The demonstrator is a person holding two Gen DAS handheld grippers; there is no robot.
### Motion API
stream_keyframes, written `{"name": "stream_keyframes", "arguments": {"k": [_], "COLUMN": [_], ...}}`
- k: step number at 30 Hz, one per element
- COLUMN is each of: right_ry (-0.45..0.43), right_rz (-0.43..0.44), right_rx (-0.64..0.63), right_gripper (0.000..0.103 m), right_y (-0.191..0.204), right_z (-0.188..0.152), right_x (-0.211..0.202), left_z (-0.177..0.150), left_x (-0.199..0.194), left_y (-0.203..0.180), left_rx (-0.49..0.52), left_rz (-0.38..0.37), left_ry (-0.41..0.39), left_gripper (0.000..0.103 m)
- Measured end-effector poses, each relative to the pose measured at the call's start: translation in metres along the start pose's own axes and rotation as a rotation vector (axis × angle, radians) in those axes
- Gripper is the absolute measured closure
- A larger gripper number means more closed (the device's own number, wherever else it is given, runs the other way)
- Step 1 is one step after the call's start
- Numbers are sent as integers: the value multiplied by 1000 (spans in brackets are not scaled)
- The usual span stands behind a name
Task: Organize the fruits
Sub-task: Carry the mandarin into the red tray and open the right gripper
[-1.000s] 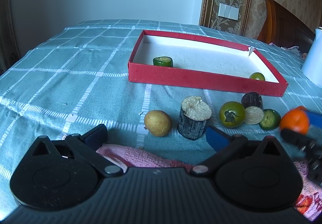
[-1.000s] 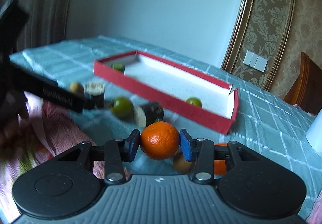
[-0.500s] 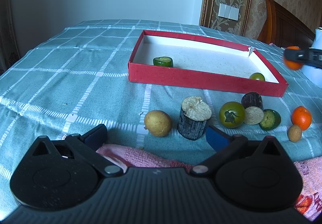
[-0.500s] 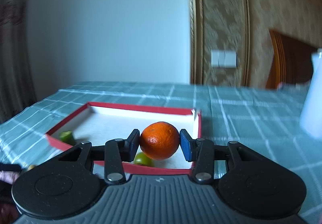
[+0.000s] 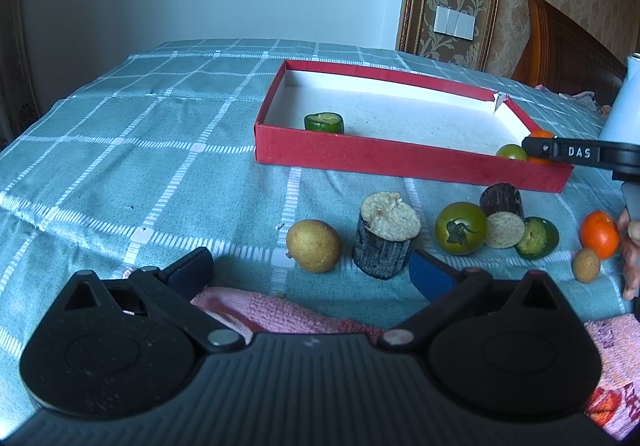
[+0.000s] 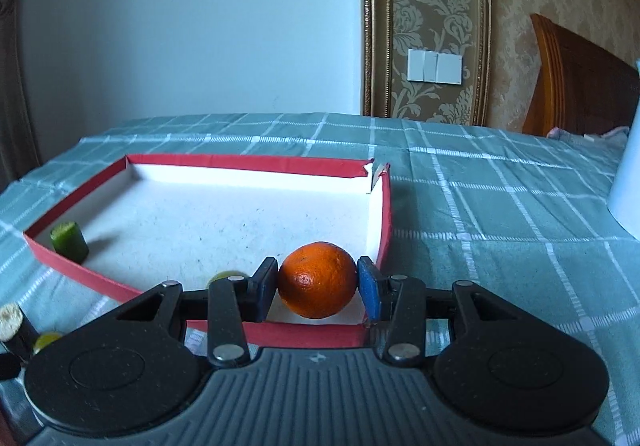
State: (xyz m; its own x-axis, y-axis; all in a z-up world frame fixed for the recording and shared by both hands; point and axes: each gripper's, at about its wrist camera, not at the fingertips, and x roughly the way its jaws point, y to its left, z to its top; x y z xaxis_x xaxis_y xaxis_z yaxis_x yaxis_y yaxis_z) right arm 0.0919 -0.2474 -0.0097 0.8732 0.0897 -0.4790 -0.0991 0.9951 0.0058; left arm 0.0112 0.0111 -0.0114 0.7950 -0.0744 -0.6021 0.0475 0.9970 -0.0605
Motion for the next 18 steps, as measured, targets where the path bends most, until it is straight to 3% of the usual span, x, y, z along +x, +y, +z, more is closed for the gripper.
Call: {"name": "stream_keyframes", "arguments": {"k": [11, 18], "right_ry": [14, -70], "right_rz": [19, 14], "right_rx": [14, 83], "right_gripper": [56, 31], "right_y": [-1, -10], "right_z": [0, 5], "right_x": [2, -38], "left_z": [0, 0], "left_x": [1, 1], "left_y": [0, -1], "left_rx": [2, 2], "left_rz": [2, 2], "left_ry": [1, 1], "left_gripper": [0, 0]}}
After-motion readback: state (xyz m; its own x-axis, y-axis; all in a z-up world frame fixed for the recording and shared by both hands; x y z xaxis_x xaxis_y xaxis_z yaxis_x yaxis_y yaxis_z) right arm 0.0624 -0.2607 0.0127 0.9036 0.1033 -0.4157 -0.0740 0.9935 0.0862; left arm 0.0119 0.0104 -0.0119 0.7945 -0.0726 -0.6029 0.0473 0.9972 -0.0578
